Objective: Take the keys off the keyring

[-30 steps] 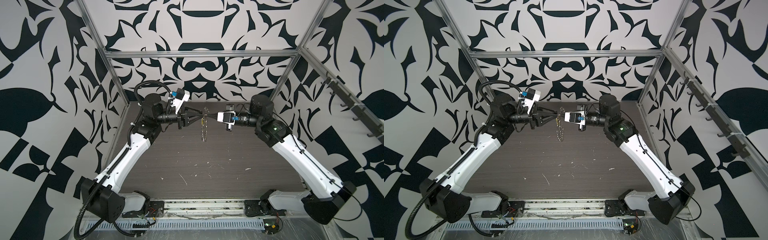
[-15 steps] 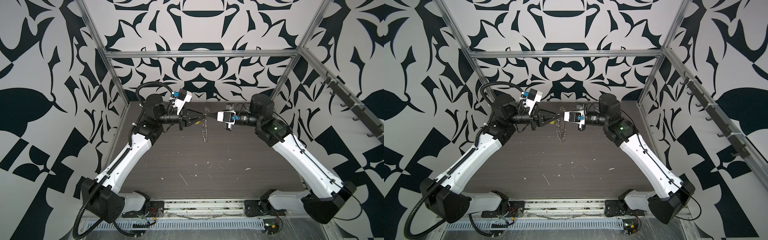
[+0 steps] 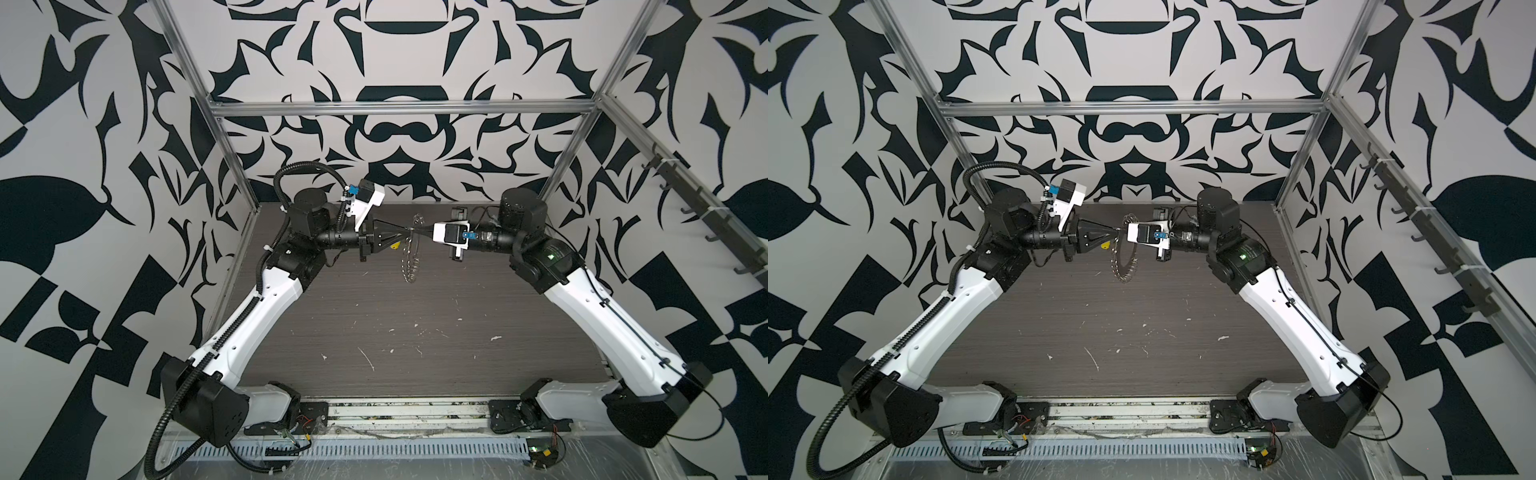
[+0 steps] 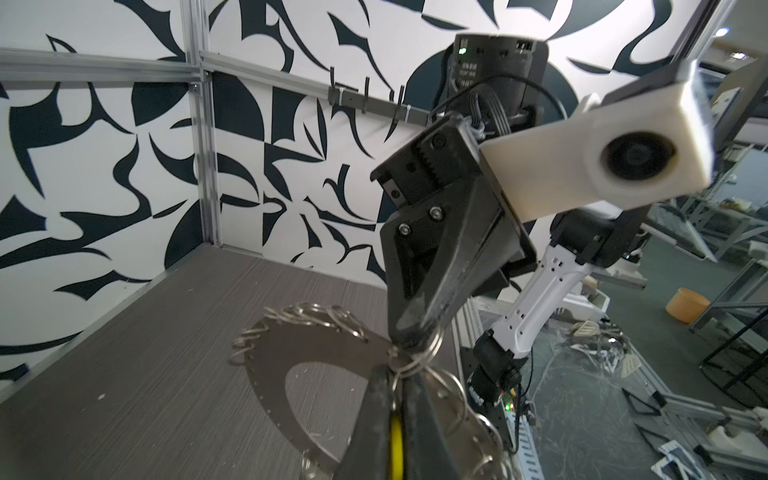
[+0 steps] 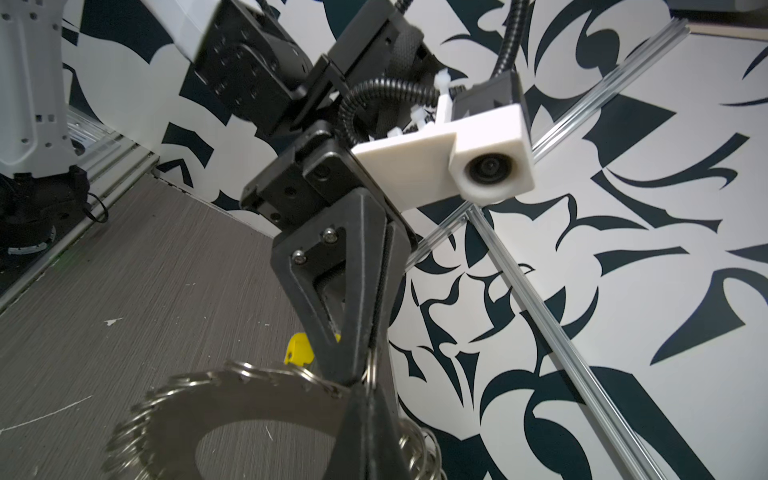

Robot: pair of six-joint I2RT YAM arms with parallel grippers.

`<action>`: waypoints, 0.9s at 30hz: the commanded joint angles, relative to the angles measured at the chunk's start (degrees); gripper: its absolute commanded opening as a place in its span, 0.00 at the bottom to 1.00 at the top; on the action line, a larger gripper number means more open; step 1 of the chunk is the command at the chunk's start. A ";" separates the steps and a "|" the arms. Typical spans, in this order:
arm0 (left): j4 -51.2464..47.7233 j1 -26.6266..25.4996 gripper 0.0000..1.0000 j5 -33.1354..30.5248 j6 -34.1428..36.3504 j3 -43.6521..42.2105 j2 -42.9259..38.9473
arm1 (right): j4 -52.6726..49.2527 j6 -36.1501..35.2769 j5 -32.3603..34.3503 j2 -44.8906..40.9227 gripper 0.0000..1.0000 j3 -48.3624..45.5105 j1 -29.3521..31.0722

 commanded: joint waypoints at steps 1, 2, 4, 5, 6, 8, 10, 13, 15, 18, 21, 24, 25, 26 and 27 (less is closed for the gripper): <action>-16.28 -0.50 0.00 -8.82 11.59 6.06 -1.22 | 4.14 1.24 2.14 -1.68 0.00 -0.39 0.31; -20.61 -0.94 0.00 -12.47 15.01 8.76 -0.89 | 4.77 1.93 3.08 -1.95 0.00 -1.69 0.31; -28.37 -1.65 0.00 -17.51 19.60 13.36 0.25 | 8.63 4.98 4.38 -2.62 0.00 -5.87 0.31; -31.62 -1.84 0.00 -19.38 21.10 15.77 1.03 | 11.09 6.63 5.15 -2.81 0.00 -7.83 0.30; -34.90 -2.10 0.00 -20.95 22.59 18.07 1.92 | 13.05 8.01 6.06 -2.90 0.00 -9.67 0.31; -40.84 -2.86 0.00 -23.75 24.97 22.57 3.84 | 15.61 9.70 7.20 -2.68 0.00 -12.22 0.30; -47.51 -4.12 0.00 -26.27 27.50 27.73 6.26 | 19.00 11.96 8.12 -2.44 0.00 -14.43 0.31; -54.65 -6.68 0.00 -30.89 29.76 33.64 9.13 | 22.51 14.79 8.42 -2.63 0.00 -16.90 0.31; -57.85 -8.24 0.00 -33.71 30.78 36.74 10.64 | 24.65 16.26 9.00 -3.16 0.09 -18.65 0.18; -61.73 -10.94 0.00 -38.20 32.37 40.59 12.58 | 25.80 18.04 9.61 -4.43 0.30 -20.89 0.11; -63.11 -12.75 0.00 -39.90 32.75 42.09 13.57 | 26.67 19.63 10.30 -6.92 0.36 -23.39 -0.29; -64.15 -13.65 0.00 -41.10 32.75 42.79 14.22 | 27.81 21.82 11.25 -9.90 0.37 -26.17 -0.72; -64.50 -13.91 0.00 -41.73 32.68 42.89 14.27 | 27.36 22.72 11.50 -10.87 0.37 -26.53 -0.82; -64.83 -14.09 0.00 -42.03 32.77 42.97 14.43 | 26.36 23.35 11.63 -11.65 0.38 -26.46 -0.85; -65.44 -14.28 0.00 -41.99 33.03 43.05 14.59 | 24.73 23.74 11.43 -12.58 0.38 -26.15 -0.97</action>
